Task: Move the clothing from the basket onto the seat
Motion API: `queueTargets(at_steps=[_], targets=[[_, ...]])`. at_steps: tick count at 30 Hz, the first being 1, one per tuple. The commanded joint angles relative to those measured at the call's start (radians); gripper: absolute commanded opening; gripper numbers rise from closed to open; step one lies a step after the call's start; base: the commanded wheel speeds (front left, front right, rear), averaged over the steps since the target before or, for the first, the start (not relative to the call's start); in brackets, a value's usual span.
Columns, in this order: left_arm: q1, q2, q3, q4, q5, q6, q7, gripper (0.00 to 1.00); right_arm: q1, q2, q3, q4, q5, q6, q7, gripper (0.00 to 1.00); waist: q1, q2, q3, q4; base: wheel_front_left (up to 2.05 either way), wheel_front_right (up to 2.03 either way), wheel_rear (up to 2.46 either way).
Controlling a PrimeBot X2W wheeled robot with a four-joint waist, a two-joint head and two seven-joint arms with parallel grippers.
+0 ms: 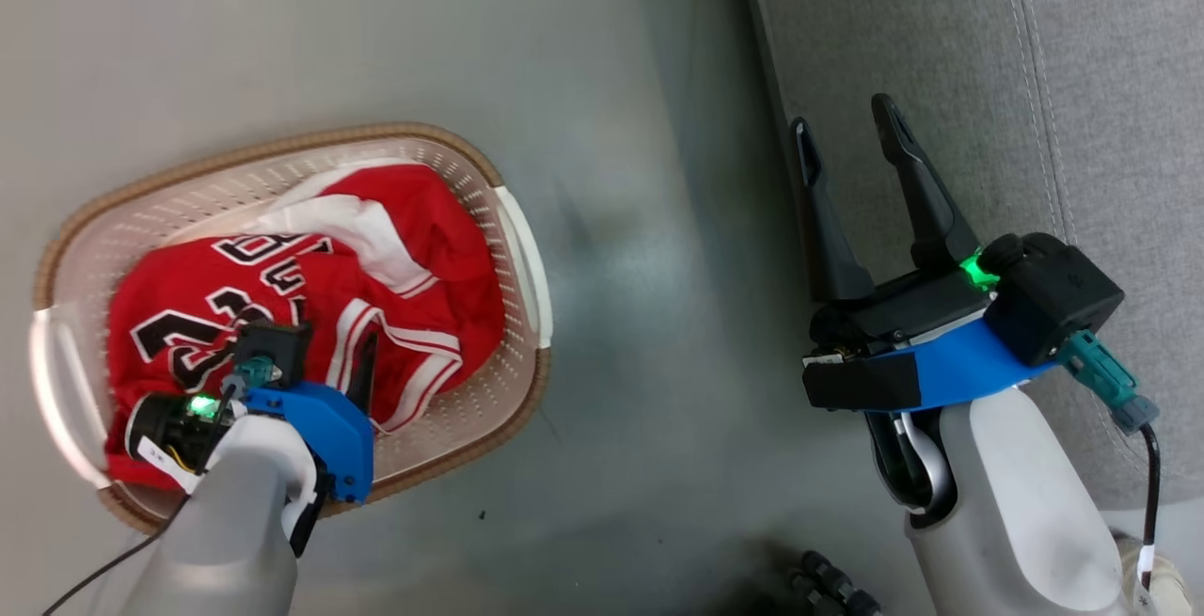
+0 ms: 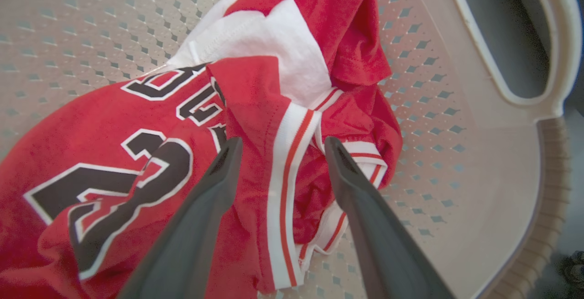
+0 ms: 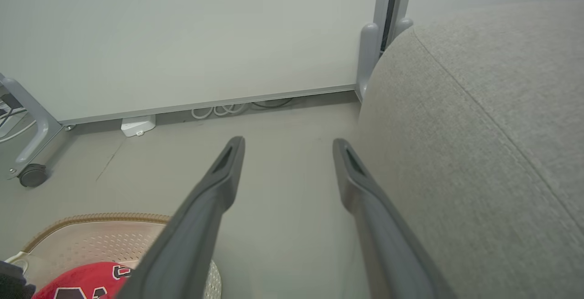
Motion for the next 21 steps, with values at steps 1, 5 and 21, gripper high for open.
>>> queueTargets(at_steps=[1,5,21], targets=[[-0.028,0.013,0.000,0.009,-0.003,0.000,-0.003,1.00,-0.023,0.000,0.010,0.002,0.010,-0.001,-0.010,1.00,-0.0002,0.0000,0.043,-0.036,0.00,0.00,0.00],[-0.059,0.029,-0.008,0.038,0.004,0.019,-0.006,1.00,-0.031,0.000,0.024,0.009,0.026,-0.001,-0.019,1.00,-0.0002,0.0000,0.074,-0.052,0.00,0.00,0.00],[-0.120,0.058,-0.011,0.102,-0.014,0.091,0.001,0.00,-0.036,0.000,0.047,0.015,0.066,-0.001,-0.029,1.00,-0.0002,0.0000,0.108,-0.087,0.00,0.00,0.00]])
